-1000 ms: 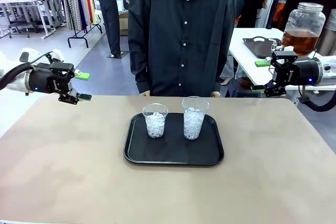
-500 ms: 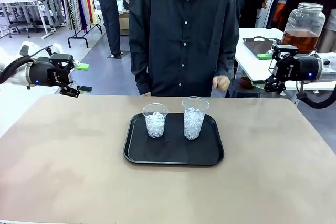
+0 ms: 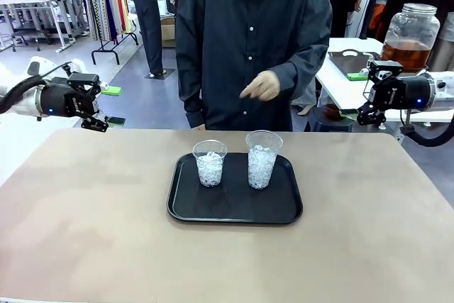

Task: Pour the drink into the iced cup.
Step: Pick up the iced cup indicated by the human and present it to them.

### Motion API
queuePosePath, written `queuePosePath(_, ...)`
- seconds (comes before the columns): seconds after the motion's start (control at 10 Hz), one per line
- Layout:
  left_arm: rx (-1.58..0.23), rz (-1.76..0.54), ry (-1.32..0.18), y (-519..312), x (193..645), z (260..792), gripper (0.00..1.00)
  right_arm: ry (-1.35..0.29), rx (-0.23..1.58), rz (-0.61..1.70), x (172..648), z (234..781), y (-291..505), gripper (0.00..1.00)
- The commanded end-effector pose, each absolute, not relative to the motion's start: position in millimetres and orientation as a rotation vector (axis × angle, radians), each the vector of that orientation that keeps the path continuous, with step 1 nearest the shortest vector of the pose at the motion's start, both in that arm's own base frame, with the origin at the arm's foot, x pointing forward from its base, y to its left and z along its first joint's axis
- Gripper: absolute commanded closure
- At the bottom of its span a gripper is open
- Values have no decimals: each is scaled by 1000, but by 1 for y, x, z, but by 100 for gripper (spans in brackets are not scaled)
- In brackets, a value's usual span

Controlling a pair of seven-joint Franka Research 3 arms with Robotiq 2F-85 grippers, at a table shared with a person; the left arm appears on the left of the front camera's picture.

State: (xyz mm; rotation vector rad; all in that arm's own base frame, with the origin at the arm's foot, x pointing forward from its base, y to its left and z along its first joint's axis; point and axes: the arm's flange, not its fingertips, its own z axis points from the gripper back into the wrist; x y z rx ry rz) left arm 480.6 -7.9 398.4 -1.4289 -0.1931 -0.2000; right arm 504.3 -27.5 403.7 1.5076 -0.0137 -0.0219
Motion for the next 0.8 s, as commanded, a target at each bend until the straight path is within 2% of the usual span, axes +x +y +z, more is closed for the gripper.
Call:
queuePosePath(0.0,-1427,-200,-191,-7,480,398,0,-16,1508,-21,504,404,-27,0)
queuePosePath(0.7,-1427,-200,-191,-7,480,398,0,-16,1508,-21,504,404,-27,0)
